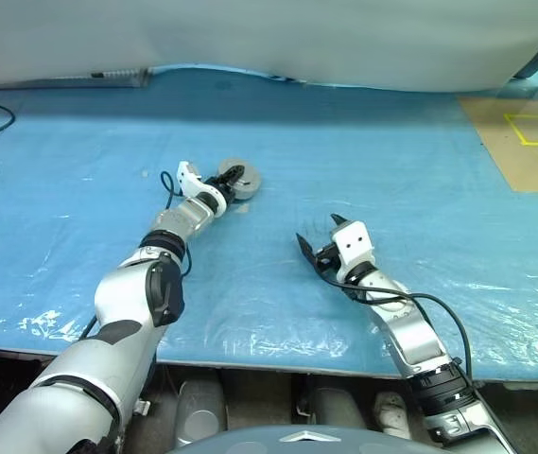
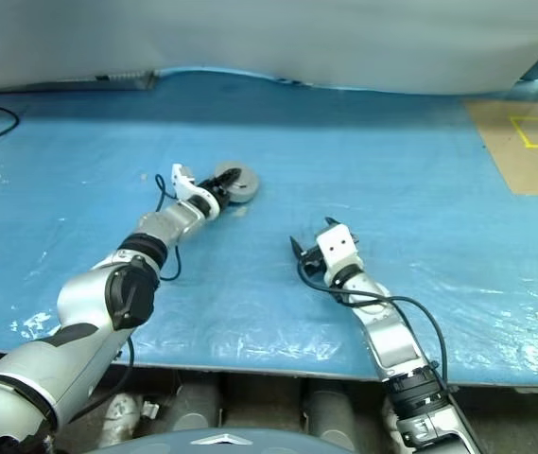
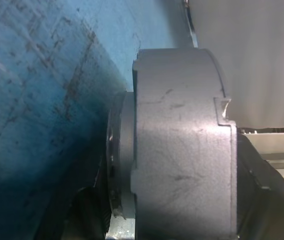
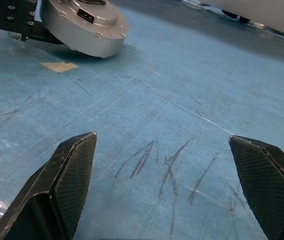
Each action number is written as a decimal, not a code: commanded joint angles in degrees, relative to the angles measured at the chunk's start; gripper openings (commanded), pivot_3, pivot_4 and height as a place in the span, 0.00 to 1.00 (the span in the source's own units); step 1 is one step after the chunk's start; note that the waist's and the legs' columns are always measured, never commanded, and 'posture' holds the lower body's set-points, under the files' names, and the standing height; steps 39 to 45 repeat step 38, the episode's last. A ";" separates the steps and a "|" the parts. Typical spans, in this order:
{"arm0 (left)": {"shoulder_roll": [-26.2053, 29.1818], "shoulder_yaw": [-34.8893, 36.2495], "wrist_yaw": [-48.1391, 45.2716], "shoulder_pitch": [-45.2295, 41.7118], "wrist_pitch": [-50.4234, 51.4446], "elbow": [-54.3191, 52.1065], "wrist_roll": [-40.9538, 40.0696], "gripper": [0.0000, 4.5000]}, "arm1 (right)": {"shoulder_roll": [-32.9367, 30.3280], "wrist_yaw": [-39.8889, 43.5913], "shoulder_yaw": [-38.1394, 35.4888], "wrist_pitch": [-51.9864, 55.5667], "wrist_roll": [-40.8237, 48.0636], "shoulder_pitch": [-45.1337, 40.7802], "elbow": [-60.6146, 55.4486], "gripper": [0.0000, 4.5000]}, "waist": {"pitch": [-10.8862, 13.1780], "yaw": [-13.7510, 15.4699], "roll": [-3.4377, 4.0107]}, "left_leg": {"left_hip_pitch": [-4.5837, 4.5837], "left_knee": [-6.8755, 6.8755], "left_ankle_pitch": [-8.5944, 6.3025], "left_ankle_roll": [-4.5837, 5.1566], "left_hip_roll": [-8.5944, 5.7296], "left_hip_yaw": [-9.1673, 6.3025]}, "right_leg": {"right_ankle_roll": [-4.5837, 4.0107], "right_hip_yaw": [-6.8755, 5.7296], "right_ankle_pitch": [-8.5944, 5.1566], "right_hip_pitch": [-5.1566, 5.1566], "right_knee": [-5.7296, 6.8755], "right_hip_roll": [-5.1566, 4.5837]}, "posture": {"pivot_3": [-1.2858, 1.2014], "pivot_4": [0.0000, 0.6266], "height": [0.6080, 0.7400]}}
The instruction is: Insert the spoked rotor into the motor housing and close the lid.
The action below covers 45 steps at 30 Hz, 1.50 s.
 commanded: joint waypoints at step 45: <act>9.31 -27.11 -4.34 56.22 -22.30 -72.93 32.84 0.99 | 7.25 8.71 -4.49 2.97 2.09 3.10 -3.59 1.00 | -0.35 -2.95 0.39 | 0.85 -0.75 -0.03 0.05 0.17 0.34 | -0.60 -0.02 -0.65 0.45 -0.20 -0.03 | 0.52 0.24 1.00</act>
